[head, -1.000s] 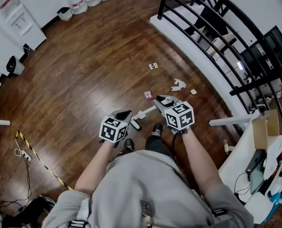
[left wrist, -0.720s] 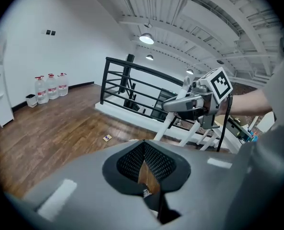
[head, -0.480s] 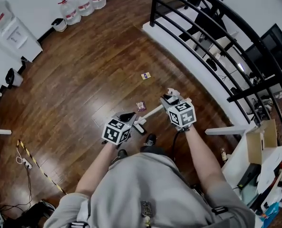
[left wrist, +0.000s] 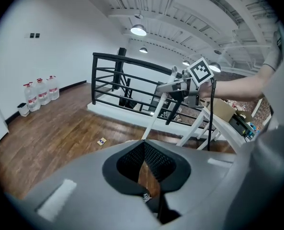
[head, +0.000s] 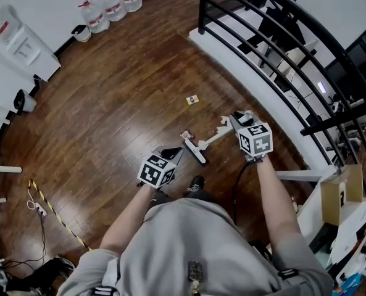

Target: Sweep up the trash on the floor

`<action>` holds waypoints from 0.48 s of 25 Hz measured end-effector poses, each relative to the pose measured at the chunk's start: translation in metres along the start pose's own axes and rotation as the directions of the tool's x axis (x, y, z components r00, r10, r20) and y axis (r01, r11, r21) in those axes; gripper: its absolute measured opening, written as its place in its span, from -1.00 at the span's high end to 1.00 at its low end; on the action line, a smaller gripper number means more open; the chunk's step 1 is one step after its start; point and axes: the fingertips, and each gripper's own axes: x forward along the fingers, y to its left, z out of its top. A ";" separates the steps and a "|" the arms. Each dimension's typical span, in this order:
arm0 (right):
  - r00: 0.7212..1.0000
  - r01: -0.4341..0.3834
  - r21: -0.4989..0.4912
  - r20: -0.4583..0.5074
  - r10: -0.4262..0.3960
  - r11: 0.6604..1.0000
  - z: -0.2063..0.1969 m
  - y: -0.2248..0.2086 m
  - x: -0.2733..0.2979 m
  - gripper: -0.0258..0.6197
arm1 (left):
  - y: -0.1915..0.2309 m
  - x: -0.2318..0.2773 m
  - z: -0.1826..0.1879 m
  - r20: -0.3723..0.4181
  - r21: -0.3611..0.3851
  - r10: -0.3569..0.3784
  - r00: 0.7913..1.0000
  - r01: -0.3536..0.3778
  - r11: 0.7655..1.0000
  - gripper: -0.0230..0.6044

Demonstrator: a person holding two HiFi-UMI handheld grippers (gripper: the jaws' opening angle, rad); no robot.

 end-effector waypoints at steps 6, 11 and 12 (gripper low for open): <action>0.998 0.069 0.026 0.013 -0.069 0.997 0.007 -0.034 -0.010 0.72 | 0.002 0.015 0.012 -0.013 0.023 -0.027 1.000 0.027 0.999 0.91; 0.995 0.095 0.019 0.022 -0.095 0.995 0.021 -0.031 -0.011 0.73 | 0.013 0.022 0.023 -0.013 0.045 -0.062 0.998 0.063 0.997 0.91; 0.995 0.099 0.017 0.020 -0.099 0.995 0.024 -0.028 -0.010 0.73 | 0.017 0.023 0.026 -0.012 0.051 -0.072 0.997 0.072 0.996 0.91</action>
